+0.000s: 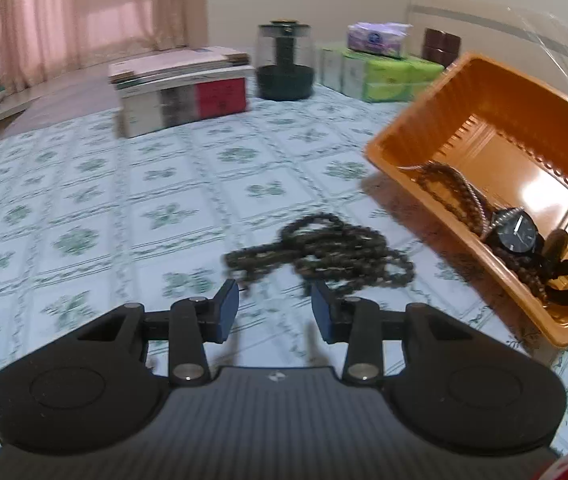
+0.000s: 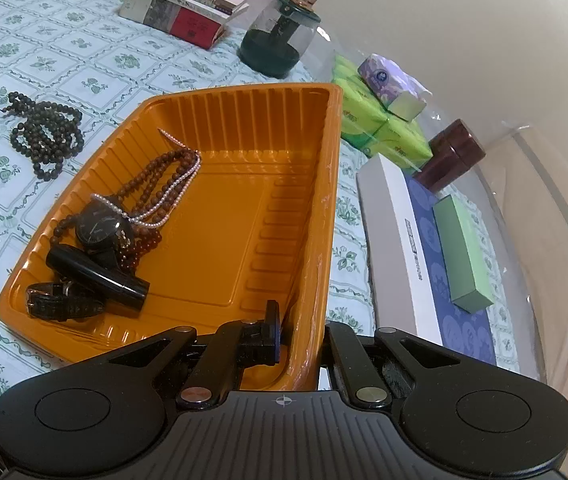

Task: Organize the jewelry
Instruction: 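Grasp the small pearl earring on the cloth with the left gripper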

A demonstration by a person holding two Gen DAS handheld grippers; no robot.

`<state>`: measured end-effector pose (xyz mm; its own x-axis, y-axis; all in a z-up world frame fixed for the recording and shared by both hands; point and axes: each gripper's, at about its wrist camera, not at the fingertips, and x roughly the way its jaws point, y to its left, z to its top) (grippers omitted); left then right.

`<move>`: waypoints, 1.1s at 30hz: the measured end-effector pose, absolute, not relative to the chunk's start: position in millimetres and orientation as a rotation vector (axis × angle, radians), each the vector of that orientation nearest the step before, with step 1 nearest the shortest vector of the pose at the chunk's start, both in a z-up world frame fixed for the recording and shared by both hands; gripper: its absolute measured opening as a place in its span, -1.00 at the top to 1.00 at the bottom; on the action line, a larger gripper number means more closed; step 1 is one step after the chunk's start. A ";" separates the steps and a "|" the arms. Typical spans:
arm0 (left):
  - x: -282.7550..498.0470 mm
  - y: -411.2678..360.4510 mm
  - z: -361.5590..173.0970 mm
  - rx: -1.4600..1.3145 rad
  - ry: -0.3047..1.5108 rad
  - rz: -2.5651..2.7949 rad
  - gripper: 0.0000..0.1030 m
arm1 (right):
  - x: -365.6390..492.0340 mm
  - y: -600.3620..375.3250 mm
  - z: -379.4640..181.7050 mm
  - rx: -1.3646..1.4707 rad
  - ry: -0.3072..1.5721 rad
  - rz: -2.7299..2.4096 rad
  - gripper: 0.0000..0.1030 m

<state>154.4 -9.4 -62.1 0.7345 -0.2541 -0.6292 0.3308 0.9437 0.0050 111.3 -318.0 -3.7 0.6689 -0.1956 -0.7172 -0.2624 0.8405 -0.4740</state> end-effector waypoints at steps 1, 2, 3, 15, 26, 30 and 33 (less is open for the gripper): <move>156.3 -13.8 -63.5 0.119 0.675 -0.329 0.30 | 111.3 -318.3 -3.7 -0.589 0.851 0.040 0.91; 158.2 -18.2 -65.0 0.119 0.679 -0.338 0.30 | 111.2 -318.1 -3.6 -0.589 0.851 0.040 0.91; 159.3 -22.1 -65.7 0.125 0.679 -0.343 0.30 | 111.2 -318.2 -3.6 -0.589 0.851 0.040 0.91; 108.6 3.5 -71.0 0.155 0.623 -0.202 0.30 | 111.5 -317.4 -4.7 -0.586 0.849 0.037 0.91; 122.4 39.7 -82.6 0.162 0.638 -0.068 0.51 | 111.7 -317.9 -4.9 -0.588 0.850 0.036 0.91; 127.7 42.3 -87.9 0.165 0.639 -0.070 0.62 | 111.7 -317.7 -5.1 -0.588 0.852 0.036 0.91; 130.6 42.9 -88.7 0.165 0.639 -0.075 0.78 | 111.6 -317.4 -5.1 -0.588 0.852 0.036 0.91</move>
<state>130.6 42.9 -88.7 0.8005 -0.0185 -0.5991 0.1200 0.9842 0.1300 111.6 -317.4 -5.1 0.6675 -0.1996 -0.7174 -0.2587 0.8413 -0.4747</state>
